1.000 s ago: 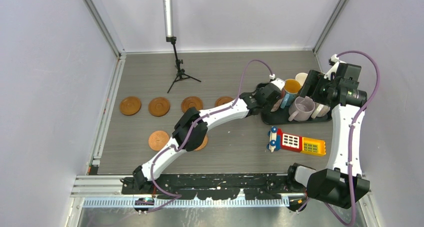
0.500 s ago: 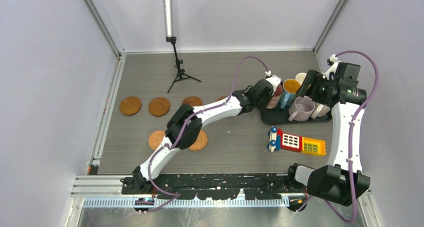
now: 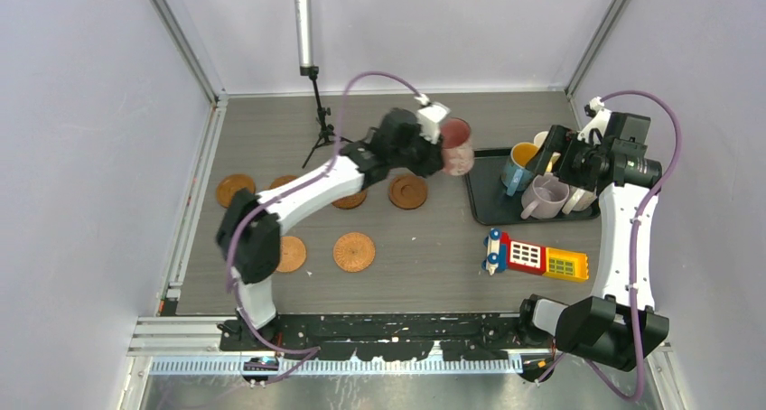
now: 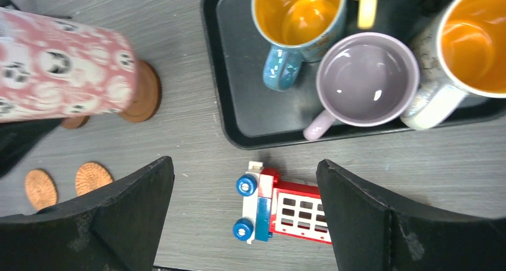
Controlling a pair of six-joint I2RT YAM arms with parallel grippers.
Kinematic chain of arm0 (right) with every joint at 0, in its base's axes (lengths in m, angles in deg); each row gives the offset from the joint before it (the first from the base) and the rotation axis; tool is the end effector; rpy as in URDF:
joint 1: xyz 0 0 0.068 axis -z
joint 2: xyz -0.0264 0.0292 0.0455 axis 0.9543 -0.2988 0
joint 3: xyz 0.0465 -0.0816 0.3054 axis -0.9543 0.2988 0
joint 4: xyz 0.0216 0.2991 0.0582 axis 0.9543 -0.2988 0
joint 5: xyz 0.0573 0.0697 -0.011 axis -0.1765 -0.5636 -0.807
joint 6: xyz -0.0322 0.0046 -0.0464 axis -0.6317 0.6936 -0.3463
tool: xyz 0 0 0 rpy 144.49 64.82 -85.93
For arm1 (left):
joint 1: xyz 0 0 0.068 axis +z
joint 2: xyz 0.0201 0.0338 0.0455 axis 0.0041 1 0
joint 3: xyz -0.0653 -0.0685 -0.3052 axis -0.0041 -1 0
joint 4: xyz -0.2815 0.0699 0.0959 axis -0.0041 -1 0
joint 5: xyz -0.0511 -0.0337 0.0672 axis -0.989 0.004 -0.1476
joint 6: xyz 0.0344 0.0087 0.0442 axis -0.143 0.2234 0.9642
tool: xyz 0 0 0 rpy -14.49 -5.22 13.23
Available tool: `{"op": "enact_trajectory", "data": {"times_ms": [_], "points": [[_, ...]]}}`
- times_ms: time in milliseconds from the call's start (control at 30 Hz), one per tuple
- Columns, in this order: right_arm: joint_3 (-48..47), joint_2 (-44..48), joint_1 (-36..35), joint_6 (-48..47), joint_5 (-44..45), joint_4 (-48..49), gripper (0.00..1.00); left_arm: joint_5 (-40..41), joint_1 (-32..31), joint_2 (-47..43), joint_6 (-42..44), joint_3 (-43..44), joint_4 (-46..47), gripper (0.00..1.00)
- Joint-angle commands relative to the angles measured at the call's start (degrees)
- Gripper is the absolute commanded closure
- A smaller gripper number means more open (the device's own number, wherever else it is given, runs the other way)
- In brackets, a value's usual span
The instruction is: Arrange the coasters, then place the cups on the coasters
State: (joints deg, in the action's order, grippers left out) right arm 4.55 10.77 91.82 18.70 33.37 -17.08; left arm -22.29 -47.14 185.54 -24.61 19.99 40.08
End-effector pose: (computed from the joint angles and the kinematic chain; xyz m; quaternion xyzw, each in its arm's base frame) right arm 0.2497 -0.0720 0.4098 0.1141 0.9107 0.1161 0.3797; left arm 0.3417 -0.3809 0.3371 0.3070 0.7934 -0.3145 0.4210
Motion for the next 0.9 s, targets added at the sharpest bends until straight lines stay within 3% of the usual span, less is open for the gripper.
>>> {"op": "enact_trajectory", "data": {"times_ms": [0,333,500,667,867], "points": [[0.28,-0.21,0.05,-0.85,-8.17,0.33,0.07,-8.45,6.32,-14.24,3.56,-7.84,5.98,1.0],[-0.91,-2.14,-4.53,-1.61,-10.53,-0.67,0.07,-16.56,25.6,-40.31,13.34,-28.83,-7.17,1.0],[-1.67,-3.59,-11.08,-0.96,-8.03,-0.52,0.07,-19.97,36.5,-52.18,21.03,-32.77,-17.28,1.0],[-3.81,-6.19,-16.69,0.13,-7.1,0.34,0.07,-28.95,52.41,-56.14,30.94,-32.57,-26.43,1.0],[-5.73,-8.15,-19.11,0.4,-6.39,0.67,0.07,-41.28,72.1,-49.89,39.87,-29.83,-30.34,1.0]]}}
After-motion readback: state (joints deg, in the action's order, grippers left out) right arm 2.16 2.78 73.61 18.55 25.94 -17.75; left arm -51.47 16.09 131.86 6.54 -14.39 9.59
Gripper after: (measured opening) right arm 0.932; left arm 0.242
